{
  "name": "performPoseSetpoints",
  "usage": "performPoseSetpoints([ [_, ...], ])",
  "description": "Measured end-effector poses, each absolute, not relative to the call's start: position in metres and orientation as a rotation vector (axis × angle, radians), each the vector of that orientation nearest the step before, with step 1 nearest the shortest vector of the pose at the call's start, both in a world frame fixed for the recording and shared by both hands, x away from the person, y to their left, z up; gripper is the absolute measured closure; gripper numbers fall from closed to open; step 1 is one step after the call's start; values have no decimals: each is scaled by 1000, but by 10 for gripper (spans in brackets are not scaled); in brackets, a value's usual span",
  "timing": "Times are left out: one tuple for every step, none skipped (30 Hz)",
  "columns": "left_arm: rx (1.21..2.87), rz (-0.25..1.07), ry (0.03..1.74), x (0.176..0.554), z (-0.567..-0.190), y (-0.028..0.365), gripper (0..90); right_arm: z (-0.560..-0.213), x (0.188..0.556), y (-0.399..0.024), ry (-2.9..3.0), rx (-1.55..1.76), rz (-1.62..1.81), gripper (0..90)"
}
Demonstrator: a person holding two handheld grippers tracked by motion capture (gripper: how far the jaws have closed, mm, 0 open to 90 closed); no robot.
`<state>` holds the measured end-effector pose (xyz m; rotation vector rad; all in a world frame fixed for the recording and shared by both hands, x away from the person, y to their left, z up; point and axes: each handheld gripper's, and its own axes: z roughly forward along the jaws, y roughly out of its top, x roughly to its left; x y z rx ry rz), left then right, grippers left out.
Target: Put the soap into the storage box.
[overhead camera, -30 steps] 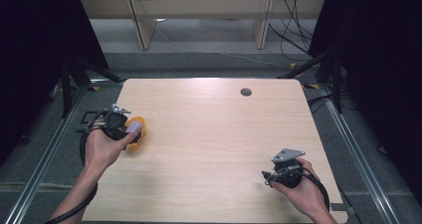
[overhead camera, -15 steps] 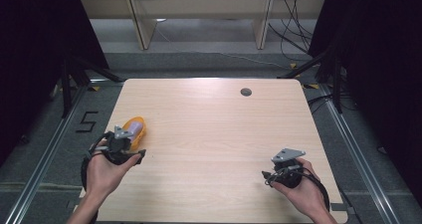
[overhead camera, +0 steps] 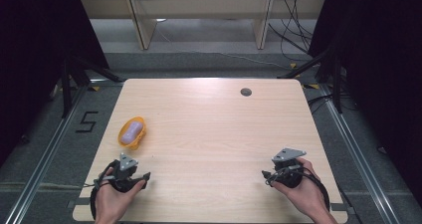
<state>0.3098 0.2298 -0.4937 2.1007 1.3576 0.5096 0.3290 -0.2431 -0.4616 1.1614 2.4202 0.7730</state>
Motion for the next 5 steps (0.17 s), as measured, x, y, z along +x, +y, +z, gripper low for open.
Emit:
performPoseSetpoints([
  [2101, 518, 1359, 309, -495, 230, 437, -461, 329, -243, 2421, 1159, 773, 441],
  [2080, 518, 1351, 310, -493, 230, 437, -461, 329, -243, 2420, 1159, 772, 441],
  [2087, 518, 1344, 311, -492, 231, 436, -461, 329, -243, 2421, 1159, 771, 441],
  [2065, 525, 1353, 312, -493, 230, 434, -462, 329, -243, 2421, 1158, 770, 440],
  [2065, 525, 1353, 312, -493, 230, 434, -462, 329, -243, 2421, 1158, 770, 440],
])
